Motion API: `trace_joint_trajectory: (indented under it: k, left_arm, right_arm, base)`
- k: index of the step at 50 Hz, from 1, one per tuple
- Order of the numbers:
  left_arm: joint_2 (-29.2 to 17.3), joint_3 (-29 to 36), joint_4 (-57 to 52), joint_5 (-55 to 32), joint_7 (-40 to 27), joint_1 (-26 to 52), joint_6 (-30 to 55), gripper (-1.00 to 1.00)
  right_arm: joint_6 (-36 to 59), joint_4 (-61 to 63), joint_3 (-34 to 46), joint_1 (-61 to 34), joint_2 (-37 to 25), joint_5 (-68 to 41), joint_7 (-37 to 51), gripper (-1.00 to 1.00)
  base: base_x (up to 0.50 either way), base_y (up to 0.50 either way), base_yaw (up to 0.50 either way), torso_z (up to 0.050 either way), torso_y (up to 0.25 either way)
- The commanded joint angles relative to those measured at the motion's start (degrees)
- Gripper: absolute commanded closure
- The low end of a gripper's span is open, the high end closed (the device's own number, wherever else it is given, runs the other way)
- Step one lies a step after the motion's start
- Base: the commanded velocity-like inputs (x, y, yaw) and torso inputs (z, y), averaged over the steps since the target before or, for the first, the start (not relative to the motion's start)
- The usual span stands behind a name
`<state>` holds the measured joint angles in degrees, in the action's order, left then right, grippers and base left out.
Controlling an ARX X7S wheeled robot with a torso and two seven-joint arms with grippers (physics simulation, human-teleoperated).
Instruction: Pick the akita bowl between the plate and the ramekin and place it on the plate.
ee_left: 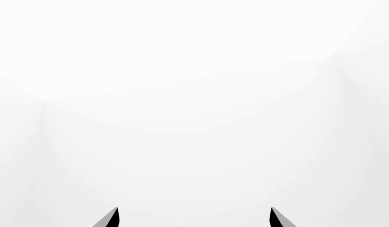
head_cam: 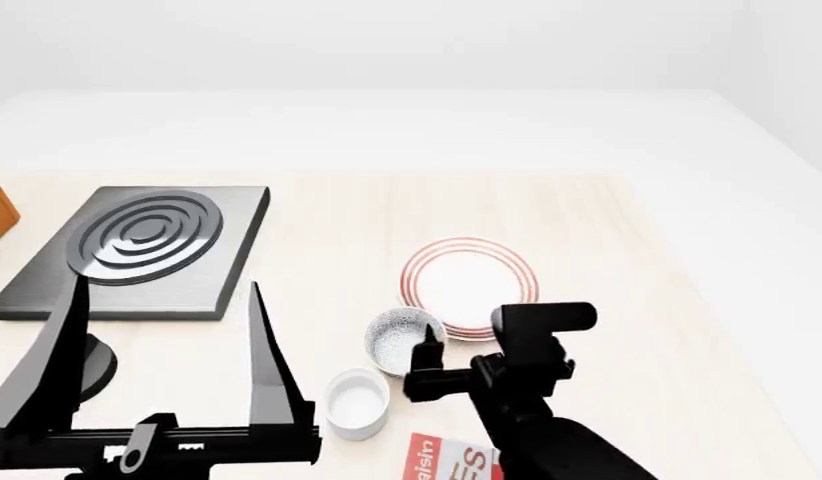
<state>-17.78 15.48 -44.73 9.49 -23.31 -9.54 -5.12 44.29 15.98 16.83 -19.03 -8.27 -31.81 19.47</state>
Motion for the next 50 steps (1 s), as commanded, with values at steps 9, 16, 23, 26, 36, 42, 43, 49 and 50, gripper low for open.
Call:
trace_joint_trajectory:
  k: [9,16,23,26,36,42,43,49,50]
  left_arm:
    - [0.76,-1.08,0.13,0.27,1.13,-0.30,-0.55,-1.00]
    - [0.65,-0.88,-0.06,0.32,1.00,-0.41,-0.40,-1.00]
    - [0.53,-0.72,-0.19,0.35,0.88,-0.36,-0.21,-1.00]
    - [0.50,-0.72,-0.24,0.23,0.87,-0.19,-0.01,-1.00]
    - [0.21,-0.72,-0.06,0.20,0.46,-0.35,-0.39,-1.00]
    - [0.05,-0.54,0.10,0.24,0.31,-0.47,-0.67,-1.00]
    - [0.02,-0.55,-0.01,0.22,0.31,-0.47,-0.56,-1.00]
    - [-0.16,-0.53,0.28,0.09,0.13,-0.44,-0.82,-1.00]
    - [-0.19,-0.46,0.22,0.14,0.16,-0.52,-0.69,-1.00]
  right_arm:
    - [0.05,-2.79,0.58,-2.19,1.19,0.09,-2.06,-1.00]
    - [-1.55,-7.55,-1.57,-3.09,2.78,-1.49,-2.19,-1.00]
    - [-3.24,-11.49,-2.81,-3.81,3.87,-2.42,-1.78,-1.00]
    - [-4.03,-13.09,-2.55,-3.99,4.04,-2.19,-1.67,-1.00]
    - [-5.24,-15.34,-0.52,-4.71,4.00,-1.66,-1.41,-1.00]
    - [-6.19,-17.25,0.57,-5.39,4.49,-1.56,-1.85,-1.00]
    - [-6.36,-17.61,0.69,-5.56,4.54,-1.55,-1.90,-1.00]
    - [-7.30,-19.14,1.20,-6.39,4.54,-1.67,-2.19,-1.00]
    - [-7.75,-19.99,1.47,-6.69,4.55,-1.70,-2.91,-1.00]
  base:
    - [0.00,0.00,0.00,0.000,0.000]
    - [0.00,0.00,0.00,0.000,0.000]
    - [0.00,0.00,0.00,0.000,0.000]
    - [0.00,0.00,0.00,0.000,0.000]
    - [0.00,0.00,0.00,0.000,0.000]
    - [0.00,0.00,0.00,0.000,0.000]
    - [0.00,0.00,0.00,0.000,0.000]
    - [0.00,0.00,0.00,0.000,0.000]
    - [0.00,0.00,0.00,0.000,0.000]
